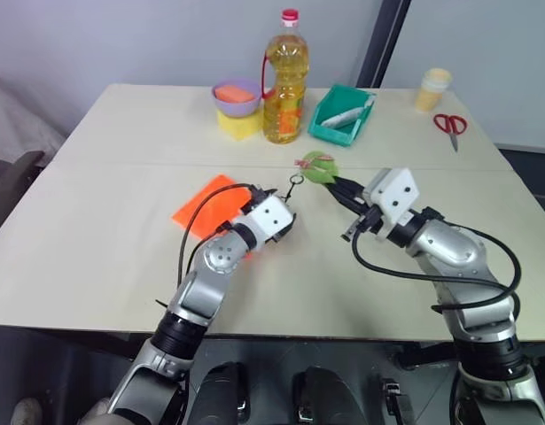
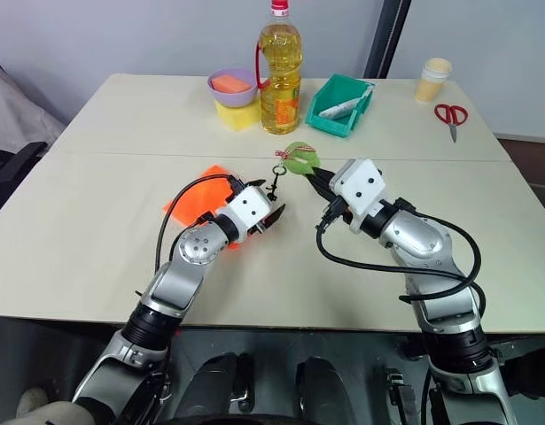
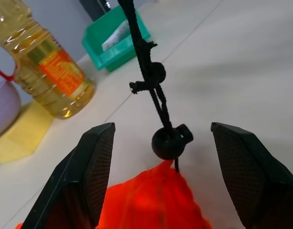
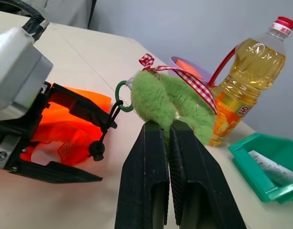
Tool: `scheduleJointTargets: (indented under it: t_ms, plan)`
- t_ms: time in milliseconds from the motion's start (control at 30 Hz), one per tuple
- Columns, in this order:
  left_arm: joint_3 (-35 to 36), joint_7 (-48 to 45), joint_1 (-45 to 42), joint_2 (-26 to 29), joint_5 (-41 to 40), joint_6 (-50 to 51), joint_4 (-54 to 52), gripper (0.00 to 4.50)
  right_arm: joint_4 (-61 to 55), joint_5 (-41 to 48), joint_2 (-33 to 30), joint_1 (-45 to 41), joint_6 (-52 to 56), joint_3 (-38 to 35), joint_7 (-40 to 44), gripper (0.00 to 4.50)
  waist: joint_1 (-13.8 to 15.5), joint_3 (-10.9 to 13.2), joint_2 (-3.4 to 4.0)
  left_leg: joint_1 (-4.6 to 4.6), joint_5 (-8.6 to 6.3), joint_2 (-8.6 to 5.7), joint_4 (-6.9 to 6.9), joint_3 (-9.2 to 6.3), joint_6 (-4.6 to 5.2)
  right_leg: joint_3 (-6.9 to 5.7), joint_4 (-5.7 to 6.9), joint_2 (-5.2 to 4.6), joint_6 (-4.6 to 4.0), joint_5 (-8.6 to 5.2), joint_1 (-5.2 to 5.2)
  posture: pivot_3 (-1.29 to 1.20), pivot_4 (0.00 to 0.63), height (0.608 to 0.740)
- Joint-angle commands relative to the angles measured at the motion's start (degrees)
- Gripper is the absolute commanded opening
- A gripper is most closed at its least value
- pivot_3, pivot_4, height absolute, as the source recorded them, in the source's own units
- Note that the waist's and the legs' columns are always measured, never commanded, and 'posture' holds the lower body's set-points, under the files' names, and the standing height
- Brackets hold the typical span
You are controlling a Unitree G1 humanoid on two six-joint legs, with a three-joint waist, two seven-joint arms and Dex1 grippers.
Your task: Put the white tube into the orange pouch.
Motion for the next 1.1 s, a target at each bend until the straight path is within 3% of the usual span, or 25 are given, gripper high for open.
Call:
scheduleJointTargets:
  t_ms: [33, 433, 1100]
  plan:
    - [-0.6, 2.3, -0.3, -0.7, 0.8, -0.6, -0.6, 3.45, -0.5, 1.3, -0.4, -1.3, -0.5, -2.1, 0.0, 0.05, 0.0, 0.0, 0.0, 0.0, 0.0, 0.0, 0.0, 0.0, 0.0, 0.0, 0.0, 0.0, 0.0, 0.0, 0.0, 0.0, 0.15, 0.737]
    - [2.8, 2.1, 2.1, -5.8, -9.5, 0.4, -0.8, 3.45, -0.7, 1.0, -1.0, -0.8, -0.3, -3.0, -0.5, 0.05, 0.0, 0.0, 0.0, 0.0, 0.0, 0.0, 0.0, 0.0, 0.0, 0.0, -0.01, -0.03, 0.0, 0.0, 0.0, 0.0, 0.15, 0.737]
    - [3.3, 3.5, 1.8, -5.4, -12.0, 0.0, 0.5, 3.45, -0.5, 0.5, -1.3, -0.5, -0.6, -2.3, -0.2, 0.05, 0.0, 0.0, 0.0, 0.0, 0.0, 0.0, 0.0, 0.0, 0.0, 0.0, -0.01, -0.03, 0.0, 0.0, 0.01, 0.0, 0.15, 0.737]
